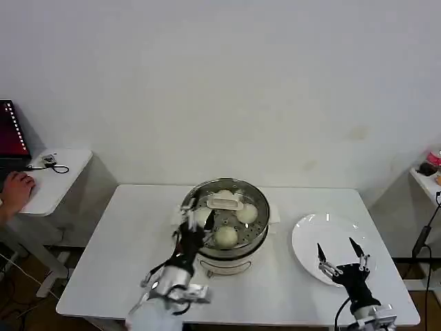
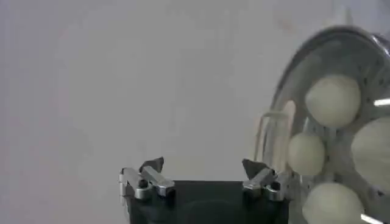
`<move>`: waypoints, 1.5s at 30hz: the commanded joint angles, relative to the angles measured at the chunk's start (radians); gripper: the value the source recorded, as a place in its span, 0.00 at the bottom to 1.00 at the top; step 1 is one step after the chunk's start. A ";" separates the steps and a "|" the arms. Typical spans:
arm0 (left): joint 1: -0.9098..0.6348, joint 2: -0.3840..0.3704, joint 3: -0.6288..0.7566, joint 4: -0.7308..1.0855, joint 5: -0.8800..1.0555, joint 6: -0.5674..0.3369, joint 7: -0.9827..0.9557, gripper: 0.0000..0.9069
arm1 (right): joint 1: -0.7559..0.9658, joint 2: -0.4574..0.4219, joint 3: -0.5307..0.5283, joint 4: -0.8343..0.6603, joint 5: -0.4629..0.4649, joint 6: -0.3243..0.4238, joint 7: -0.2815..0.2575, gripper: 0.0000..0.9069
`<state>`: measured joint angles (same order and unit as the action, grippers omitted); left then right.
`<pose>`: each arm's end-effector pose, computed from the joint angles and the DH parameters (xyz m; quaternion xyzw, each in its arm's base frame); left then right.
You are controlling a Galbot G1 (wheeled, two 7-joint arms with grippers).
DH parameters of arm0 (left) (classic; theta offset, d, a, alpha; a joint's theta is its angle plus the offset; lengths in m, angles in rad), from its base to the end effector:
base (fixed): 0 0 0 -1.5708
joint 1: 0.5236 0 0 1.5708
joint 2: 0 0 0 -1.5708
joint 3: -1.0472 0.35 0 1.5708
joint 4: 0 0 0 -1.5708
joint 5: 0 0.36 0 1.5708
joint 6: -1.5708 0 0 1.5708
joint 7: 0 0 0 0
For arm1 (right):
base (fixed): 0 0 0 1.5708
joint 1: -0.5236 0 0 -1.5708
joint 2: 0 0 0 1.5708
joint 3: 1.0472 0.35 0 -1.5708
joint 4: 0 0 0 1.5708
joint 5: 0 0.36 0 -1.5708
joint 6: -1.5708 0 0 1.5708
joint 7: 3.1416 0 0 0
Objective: Take steamed baozi put them in steamer then cover it.
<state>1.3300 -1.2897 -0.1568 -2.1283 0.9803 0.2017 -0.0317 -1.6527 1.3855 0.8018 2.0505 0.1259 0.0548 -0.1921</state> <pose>0.2226 -0.0610 -0.2559 0.0796 0.8466 0.5117 0.1229 0.1588 -0.1201 -0.3101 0.0241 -0.9955 0.0874 0.0259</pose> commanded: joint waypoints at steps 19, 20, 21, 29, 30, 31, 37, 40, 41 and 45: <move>0.480 -0.007 -0.423 0.013 -1.192 -0.311 -0.290 1.00 | -0.070 -0.116 -0.104 -0.003 0.079 0.030 0.060 1.00; 0.481 -0.008 -0.423 0.012 -1.188 -0.310 -0.288 1.00 | -0.069 -0.114 -0.105 -0.003 0.078 0.030 0.061 1.00; 0.477 -0.008 -0.425 0.013 -1.184 -0.305 -0.286 1.00 | -0.068 -0.113 -0.108 -0.002 0.078 0.030 0.060 1.00; 0.460 0.002 -0.434 0.029 -1.183 -0.285 -0.274 1.00 | -0.057 -0.101 -0.128 -0.024 0.052 0.040 0.063 1.00; 0.453 0.003 -0.436 0.036 -1.183 -0.282 -0.273 1.00 | -0.057 -0.100 -0.129 -0.024 0.049 0.039 0.063 1.00; 0.447 0.003 -0.436 0.043 -1.183 -0.281 -0.273 1.00 | -0.057 -0.099 -0.132 -0.021 0.048 0.039 0.063 1.00; 0.440 0.008 -0.425 0.050 -1.185 -0.273 -0.233 1.00 | -0.051 -0.092 -0.149 -0.021 0.035 0.040 0.062 1.00; 0.440 0.007 -0.424 0.046 -1.176 -0.260 -0.238 1.00 | -0.051 -0.090 -0.156 -0.019 0.032 0.034 0.066 1.00; 0.441 0.007 -0.424 0.044 -1.174 -0.259 -0.239 1.00 | -0.051 -0.090 -0.157 -0.018 0.031 0.033 0.066 1.00; 0.456 0.005 -0.420 0.040 -1.162 -0.258 -0.237 1.00 | -0.058 -0.090 -0.164 -0.014 0.026 0.030 0.067 1.00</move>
<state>1.7707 -1.2833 -0.5726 -2.0908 -0.1748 -0.0659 -0.2818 -1.7069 1.2966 0.6507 2.0347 0.1611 0.0873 -0.1263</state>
